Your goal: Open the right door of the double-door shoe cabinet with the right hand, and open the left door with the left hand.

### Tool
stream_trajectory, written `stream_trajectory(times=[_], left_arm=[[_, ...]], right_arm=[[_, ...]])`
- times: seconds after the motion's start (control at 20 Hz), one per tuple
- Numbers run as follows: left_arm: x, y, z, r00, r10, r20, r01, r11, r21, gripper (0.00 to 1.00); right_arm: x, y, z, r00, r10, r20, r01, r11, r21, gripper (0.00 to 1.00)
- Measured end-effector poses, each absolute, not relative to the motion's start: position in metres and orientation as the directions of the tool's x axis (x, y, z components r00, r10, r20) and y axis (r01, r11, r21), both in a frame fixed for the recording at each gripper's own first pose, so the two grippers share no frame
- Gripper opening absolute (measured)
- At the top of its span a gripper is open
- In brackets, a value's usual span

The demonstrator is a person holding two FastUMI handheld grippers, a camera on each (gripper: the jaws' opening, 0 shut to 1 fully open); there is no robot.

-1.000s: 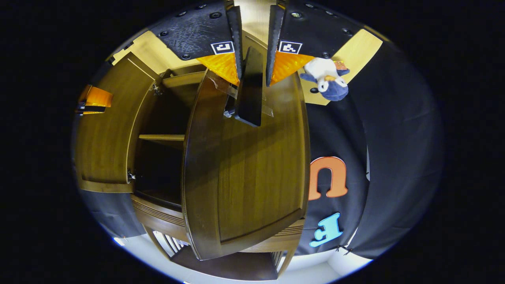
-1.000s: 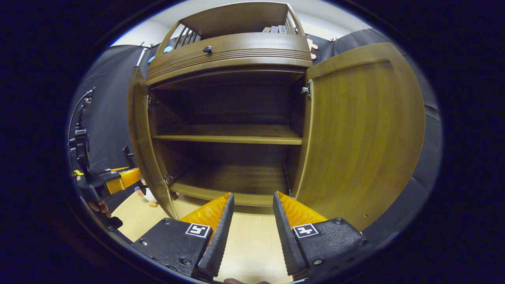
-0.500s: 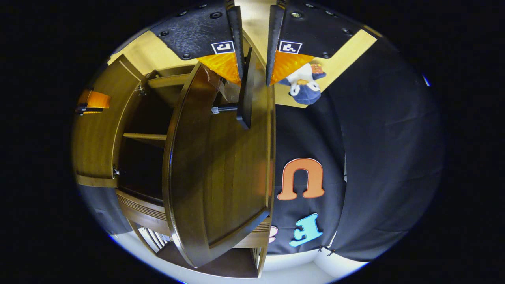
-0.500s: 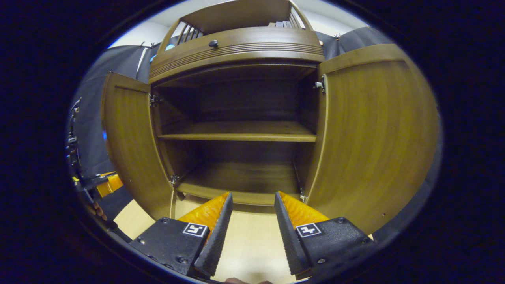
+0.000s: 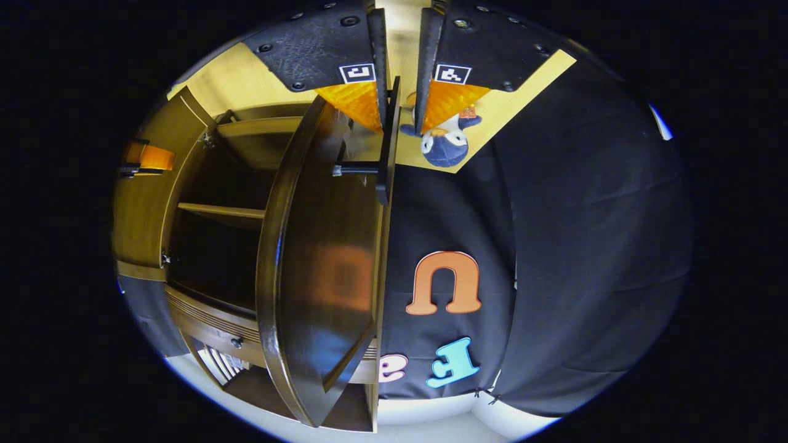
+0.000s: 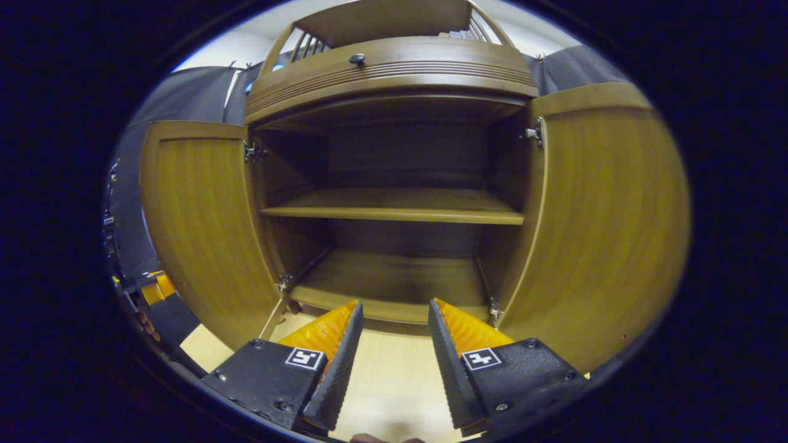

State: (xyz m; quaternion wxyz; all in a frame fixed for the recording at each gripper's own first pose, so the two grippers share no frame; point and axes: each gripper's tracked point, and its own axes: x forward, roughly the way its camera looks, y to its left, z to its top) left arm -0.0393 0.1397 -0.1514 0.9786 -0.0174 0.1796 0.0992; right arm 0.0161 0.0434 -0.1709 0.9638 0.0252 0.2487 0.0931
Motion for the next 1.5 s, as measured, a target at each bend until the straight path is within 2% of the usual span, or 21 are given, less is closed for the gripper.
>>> stream_trajectory(times=[0.2, 0.55, 0.8, 0.9, 0.95, 1.0, 1.05, 1.1, 1.15, 1.2, 1.25, 1.3, 1.35, 1.4, 1.5], left_arm=[[-0.049, 0.148, -0.149, 0.918, 0.159, -0.363, -0.176, 0.984, -0.015, 0.21], [-0.082, 0.196, -0.141, 0.894, 0.27, -0.358, -0.287, 0.958, 0.006, 0.2], [-0.096, 0.193, -0.115, 0.907, 0.301, -0.294, -0.302, 0.952, 0.041, 0.2], [-0.098, 0.181, -0.098, 0.92, 0.291, -0.261, -0.284, 0.957, 0.064, 0.2], [-0.096, 0.17, -0.092, 0.931, 0.266, -0.248, -0.259, 0.964, 0.063, 0.2], [-0.089, 0.153, -0.087, 0.942, 0.238, -0.235, -0.23, 0.971, 0.061, 0.24], [-0.082, 0.136, -0.083, 0.952, 0.21, -0.222, -0.201, 0.977, 0.064, 0.42], [-0.075, 0.122, -0.08, 0.962, 0.175, -0.211, -0.165, 0.984, 0.063, 0.46], [-0.069, 0.107, -0.075, 0.97, 0.146, -0.195, -0.135, 0.988, 0.069, 0.36], [-0.063, 0.094, -0.07, 0.976, 0.12, -0.18, -0.109, 0.992, 0.071, 0.51], [-0.057, 0.082, -0.065, 0.981, 0.091, -0.171, -0.08, 0.994, 0.068, 0.36], [-0.054, 0.073, -0.063, 0.983, 0.067, -0.169, -0.057, 0.997, 0.059, 0.54], [-0.05, 0.061, -0.06, 0.985, 0.04, -0.169, -0.032, 0.998, 0.049, 0.51], [-0.046, 0.05, -0.058, 0.986, 0.019, -0.166, -0.013, 0.999, 0.04, 0.77], [-0.039, 0.031, -0.051, 0.988, -0.015, -0.153, 0.02, 0.999, 0.027, 0.81]], right_arm=[[0.02, 0.053, -0.169, 0.859, 0.197, -0.472, -0.178, 0.98, 0.086, 0.68], [0.023, 0.074, -0.161, 0.863, 0.221, -0.455, -0.214, 0.974, 0.066, 0.68], [0.025, 0.063, -0.139, 0.903, 0.177, -0.391, -0.185, 0.983, 0.018, 0.68], [0.024, 0.057, -0.13, 0.919, 0.155, -0.363, -0.162, 0.987, 0.011, 0.75], [0.023, 0.052, -0.126, 0.925, 0.143, -0.352, -0.15, 0.989, 0.008, 0.72], [0.023, 0.047, -0.122, 0.93, 0.133, -0.343, -0.138, 0.99, 0.007, 0.78], [0.021, 0.043, -0.119, 0.934, 0.123, -0.335, -0.128, 0.992, 0.008, 0.8], [0.019, 0.039, -0.115, 0.937, 0.116, -0.33, -0.12, 0.993, 0.01, 0.8], [0.017, 0.034, -0.113, 0.94, 0.107, -0.325, -0.109, 0.994, 0.012, 0.85], [0.015, 0.03, -0.109, 0.942, 0.102, -0.321, -0.102, 0.995, 0.016, 0.85], [0.013, 0.024, -0.105, 0.945, 0.092, -0.314, -0.092, 0.996, 0.016, 0.85], [0.011, 0.019, -0.1, 0.949, 0.082, -0.304, -0.082, 0.997, 0.013, 0.85], [0.009, 0.014, -0.094, 0.953, 0.071, -0.293, -0.071, 0.997, 0.009, 0.81], [0.008, 0.008, -0.089, 0.958, 0.06, -0.281, -0.061, 0.998, 0.006, 0.81], [0.004, -0.001, -0.076, 0.966, 0.041, -0.256, -0.042, 0.999, 0.001, 0.85]])
